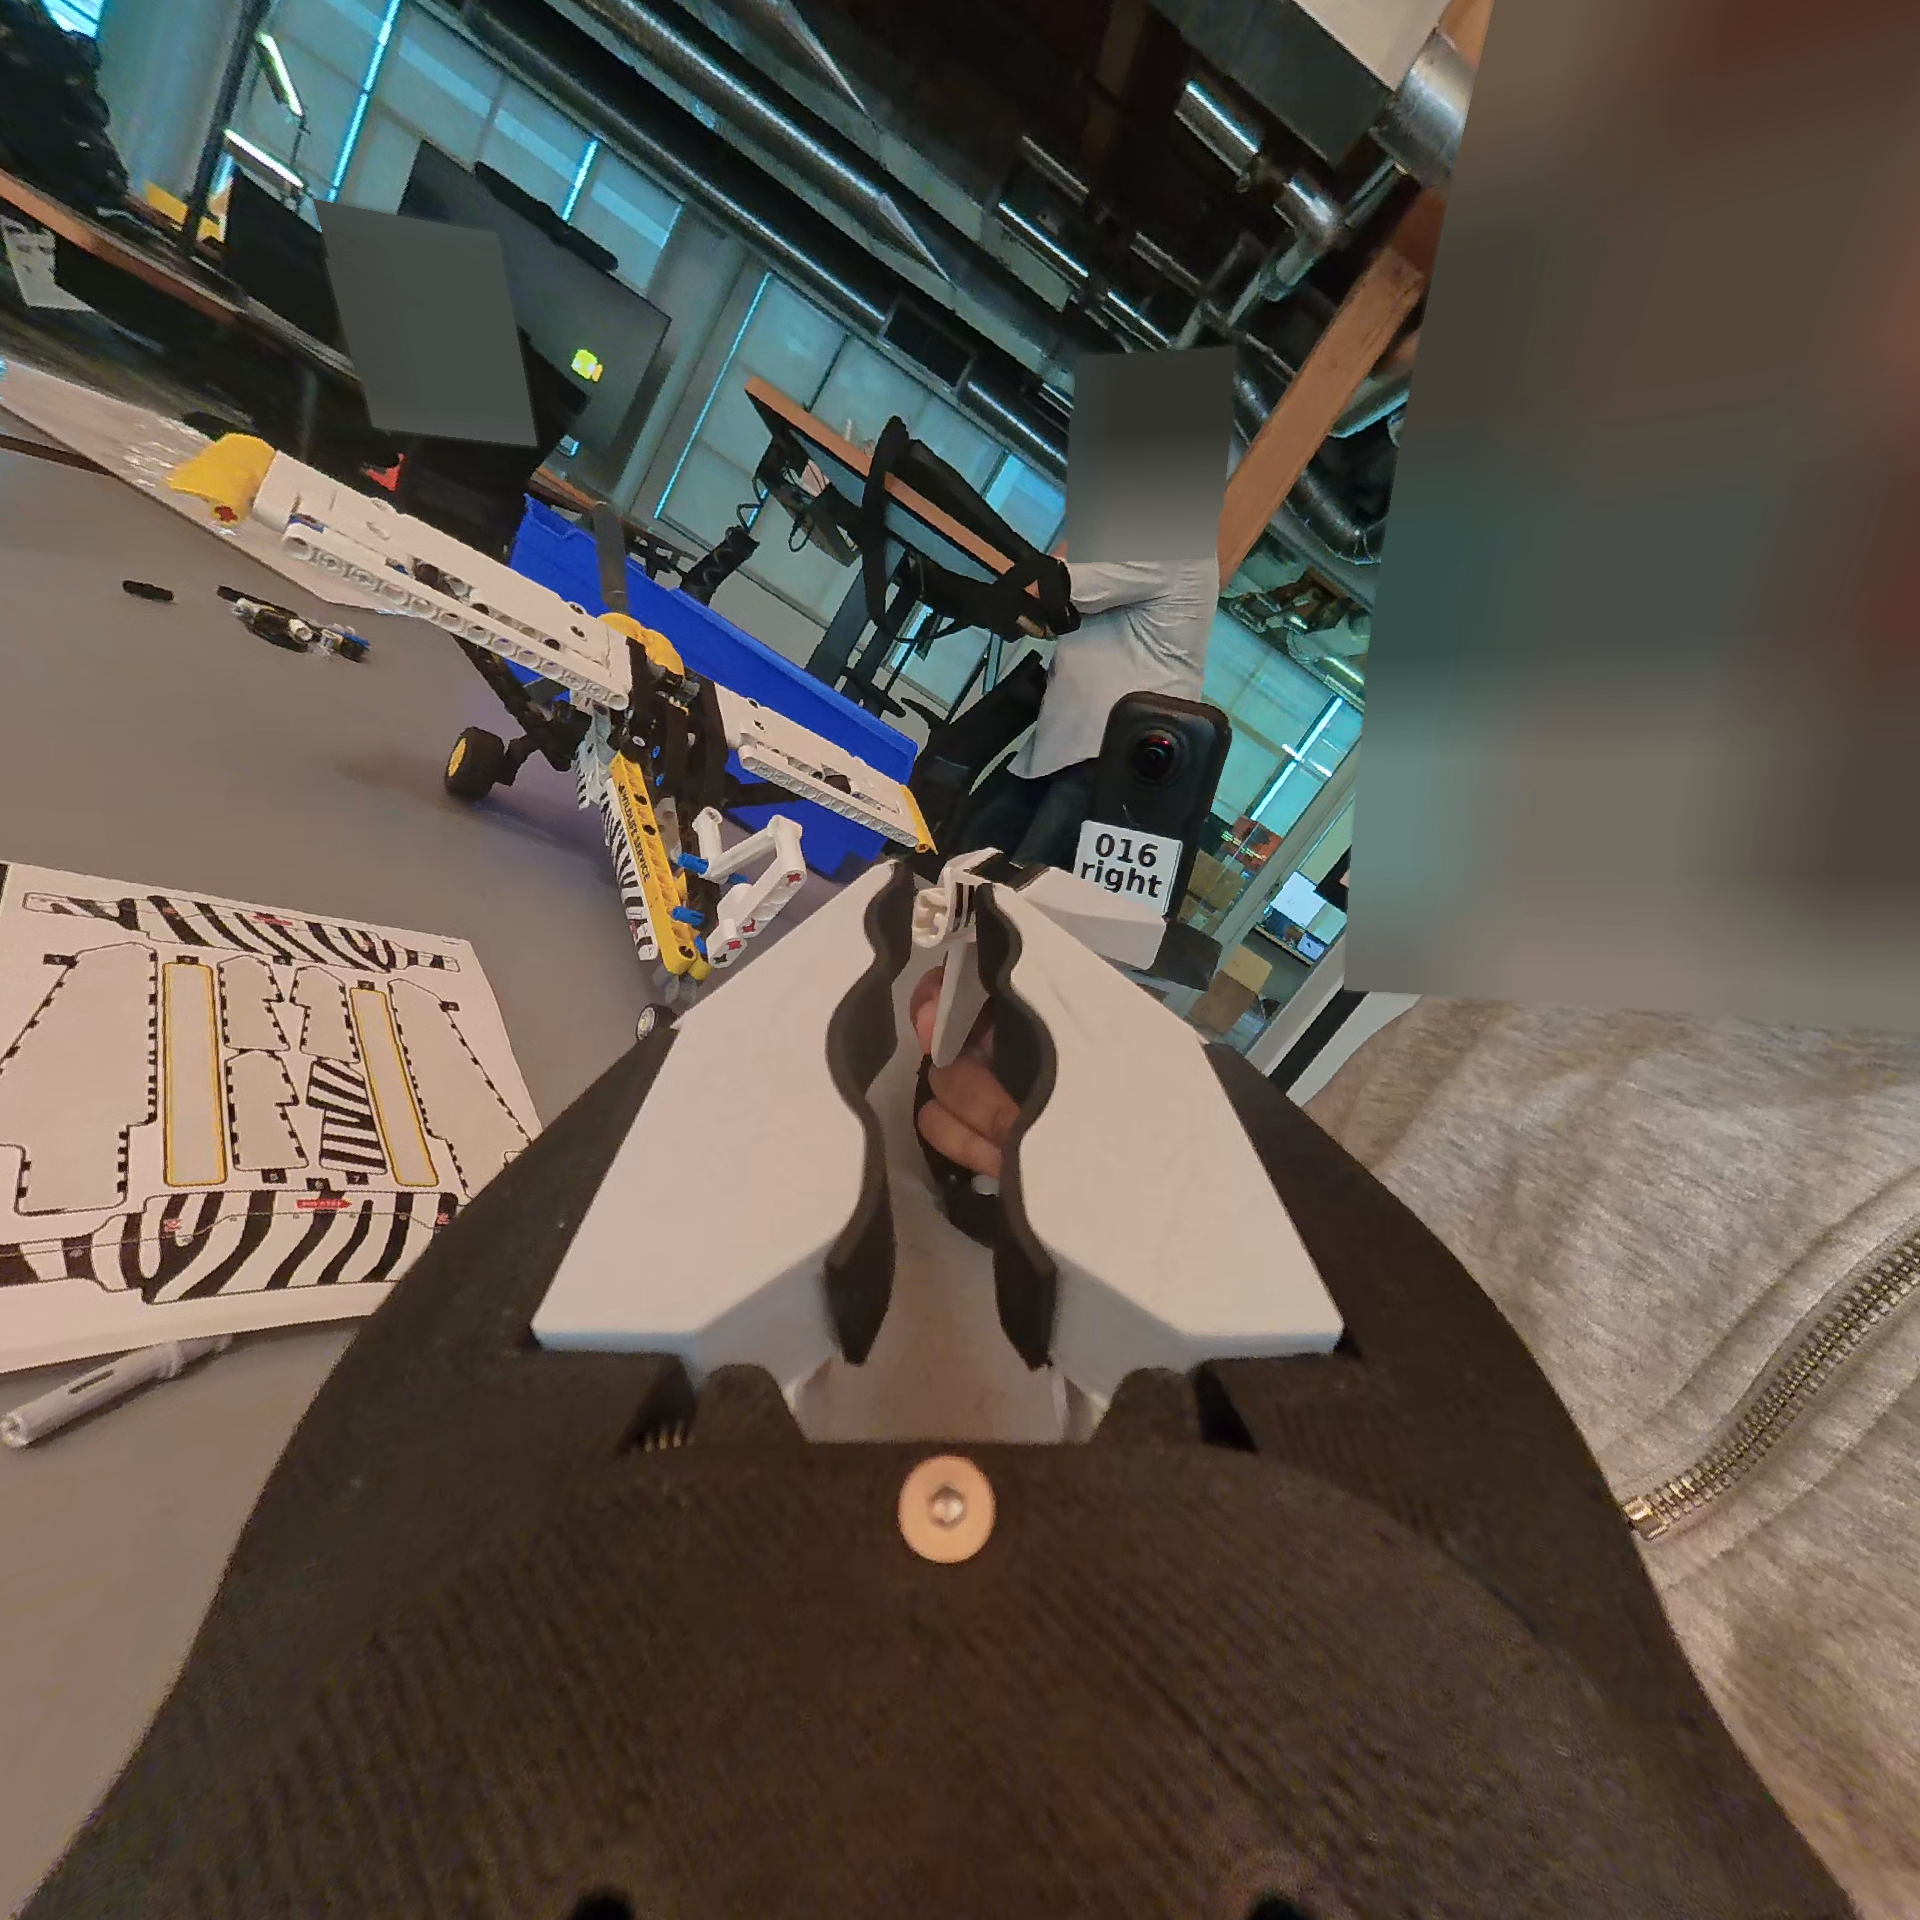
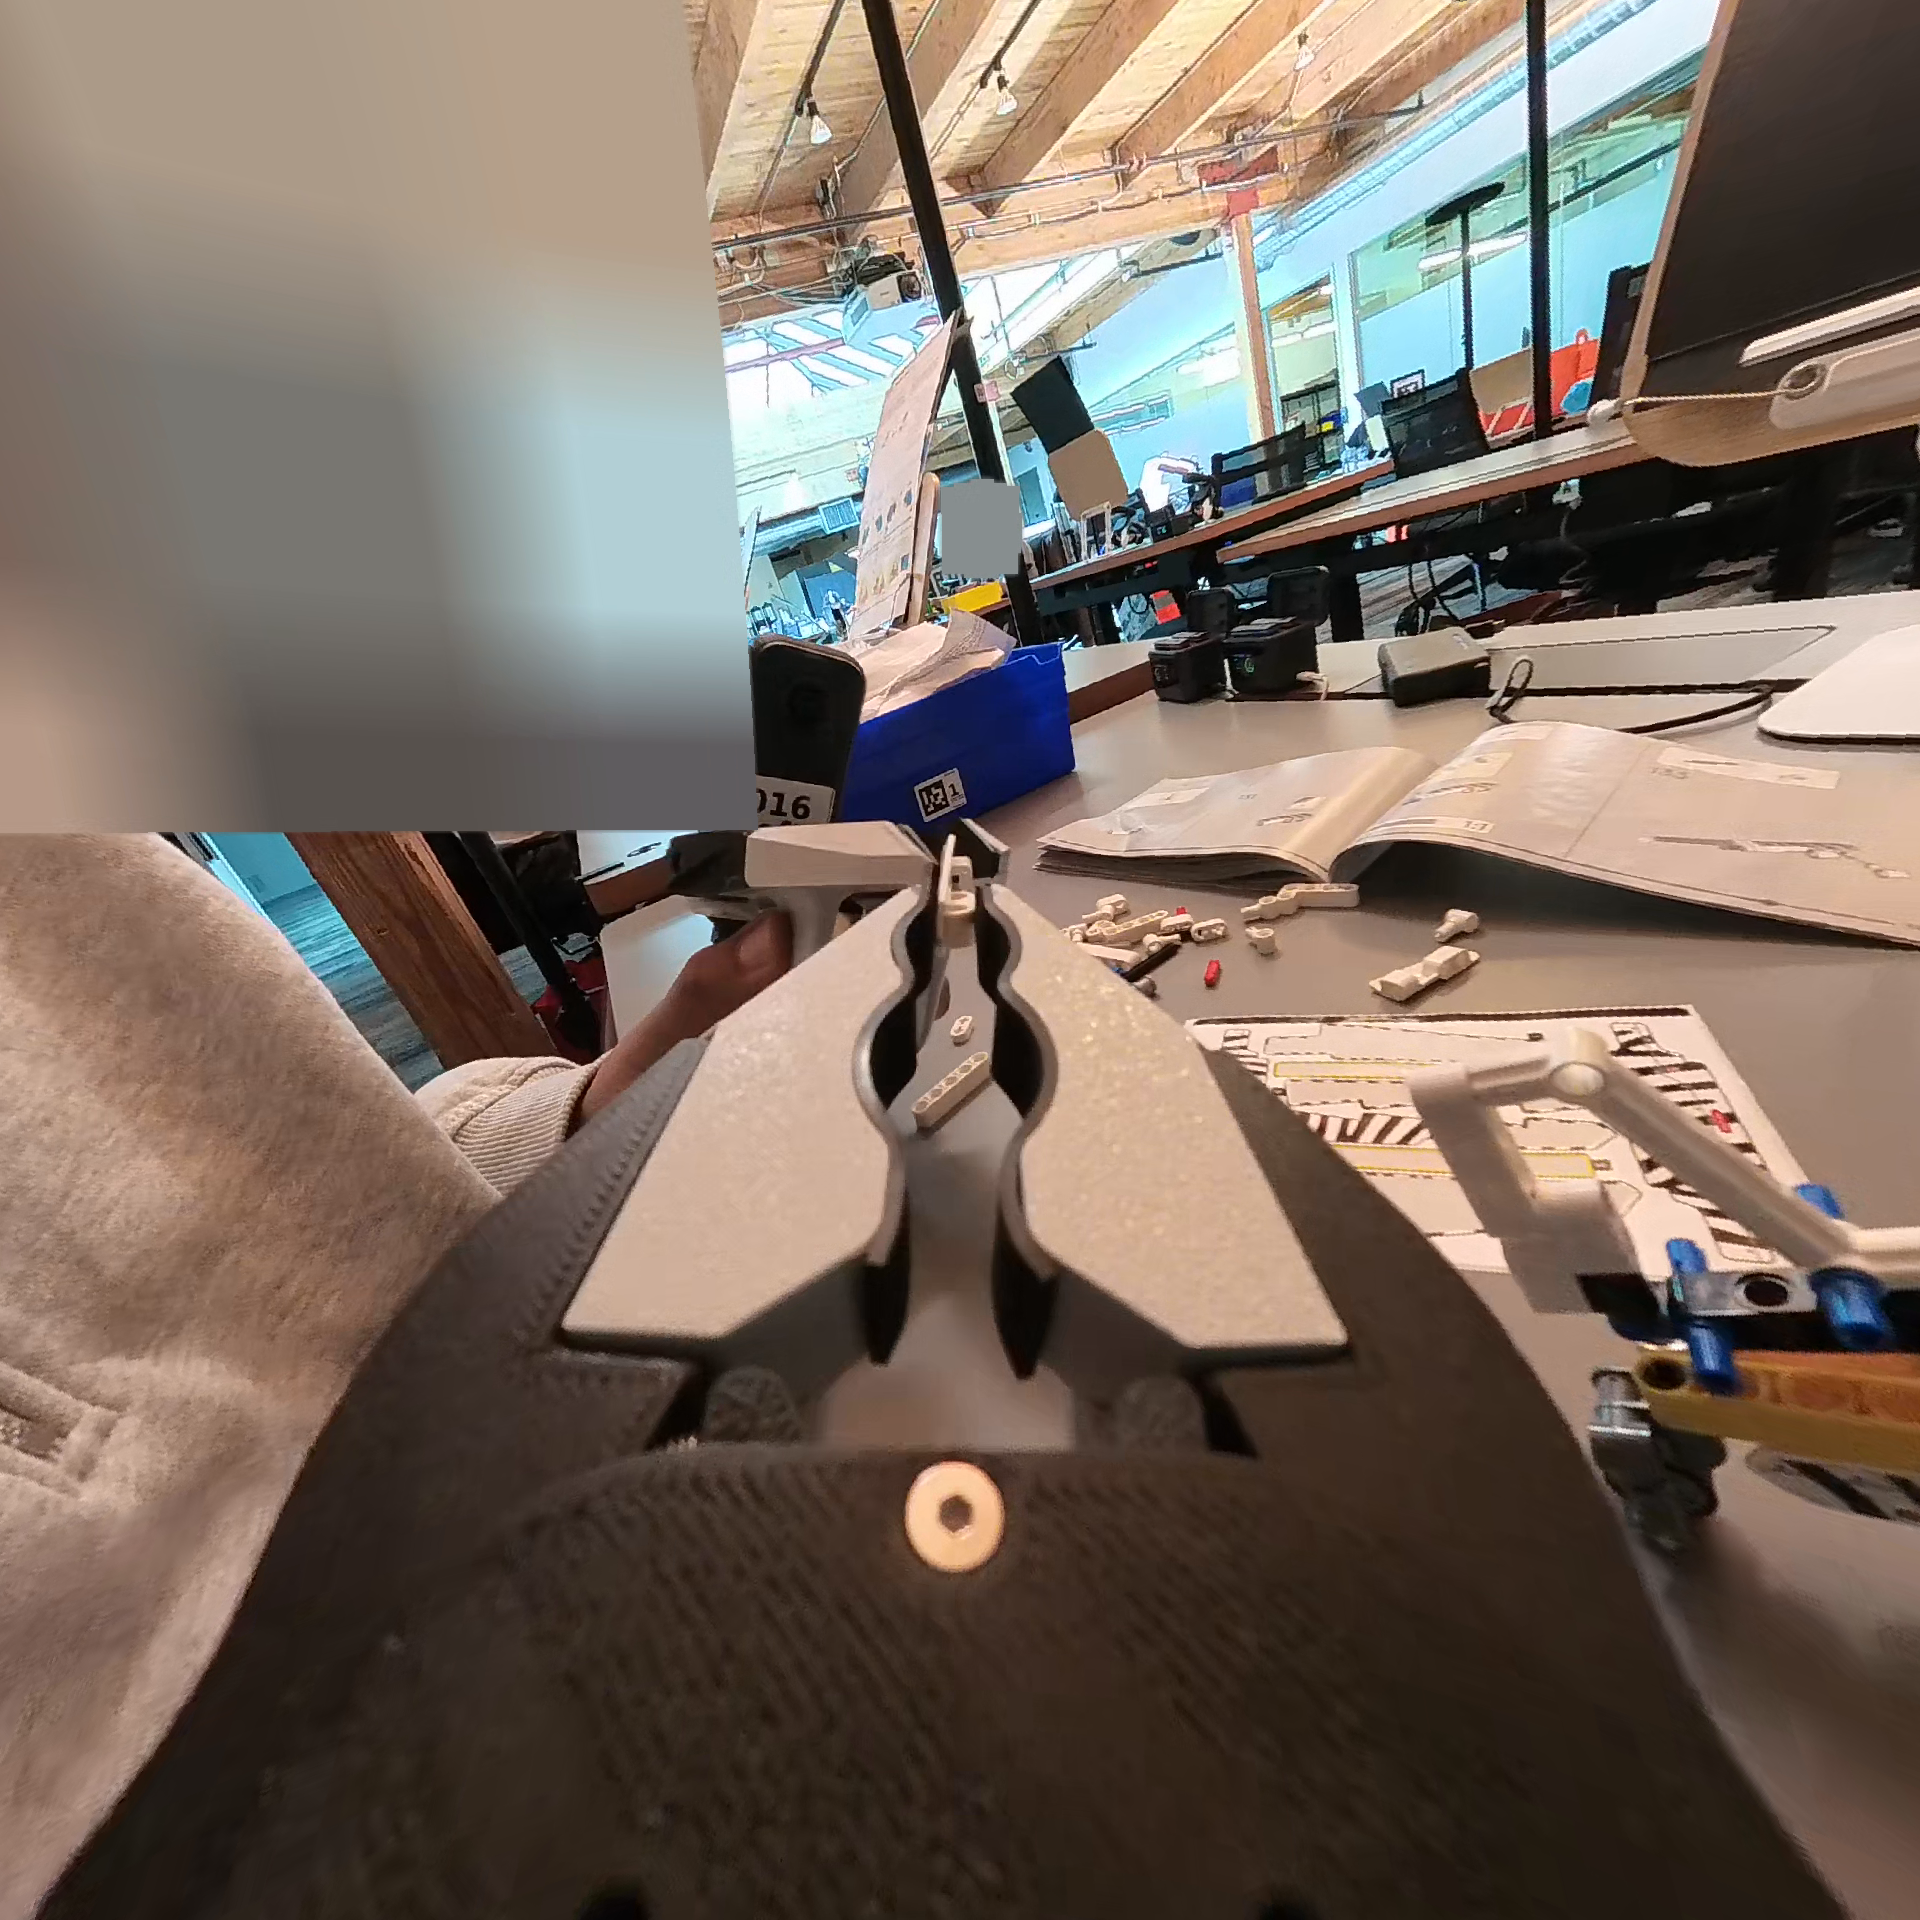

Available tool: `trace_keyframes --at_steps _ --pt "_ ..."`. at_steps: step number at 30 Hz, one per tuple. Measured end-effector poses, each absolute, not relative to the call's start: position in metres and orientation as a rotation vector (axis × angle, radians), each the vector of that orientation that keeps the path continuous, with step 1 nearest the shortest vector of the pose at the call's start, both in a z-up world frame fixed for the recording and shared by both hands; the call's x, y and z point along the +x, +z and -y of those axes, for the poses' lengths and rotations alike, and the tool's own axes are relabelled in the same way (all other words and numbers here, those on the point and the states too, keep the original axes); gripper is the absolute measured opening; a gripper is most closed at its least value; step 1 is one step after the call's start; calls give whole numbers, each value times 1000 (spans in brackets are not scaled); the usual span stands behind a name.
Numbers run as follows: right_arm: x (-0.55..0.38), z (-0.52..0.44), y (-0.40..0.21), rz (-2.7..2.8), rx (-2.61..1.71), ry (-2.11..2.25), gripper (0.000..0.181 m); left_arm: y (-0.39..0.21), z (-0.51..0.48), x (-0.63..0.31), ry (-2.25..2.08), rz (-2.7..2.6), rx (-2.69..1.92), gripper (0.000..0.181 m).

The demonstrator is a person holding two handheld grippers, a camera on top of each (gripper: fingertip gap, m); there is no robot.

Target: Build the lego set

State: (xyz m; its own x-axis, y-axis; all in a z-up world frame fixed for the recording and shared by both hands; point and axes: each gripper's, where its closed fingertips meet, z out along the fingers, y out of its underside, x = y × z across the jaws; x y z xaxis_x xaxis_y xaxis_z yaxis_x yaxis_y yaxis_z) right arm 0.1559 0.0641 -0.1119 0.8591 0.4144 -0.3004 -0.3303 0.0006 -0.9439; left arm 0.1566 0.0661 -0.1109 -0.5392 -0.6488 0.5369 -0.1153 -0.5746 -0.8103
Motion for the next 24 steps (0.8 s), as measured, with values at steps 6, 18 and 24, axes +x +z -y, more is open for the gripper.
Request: trace_keyframes --at_steps 6,18,24 --pt "155 -63 -111 74 -1454 588 6 -110 -66 156 -2194 -1207 -1266 9" --pt "157 -62 -110 71 -1445 585 6 -110 -68 155 -2194 -1193 -1268 7" --pt "160 -61 -109 63 -1436 583 6 -108 -71 153 -2205 -1171 -1255 0"
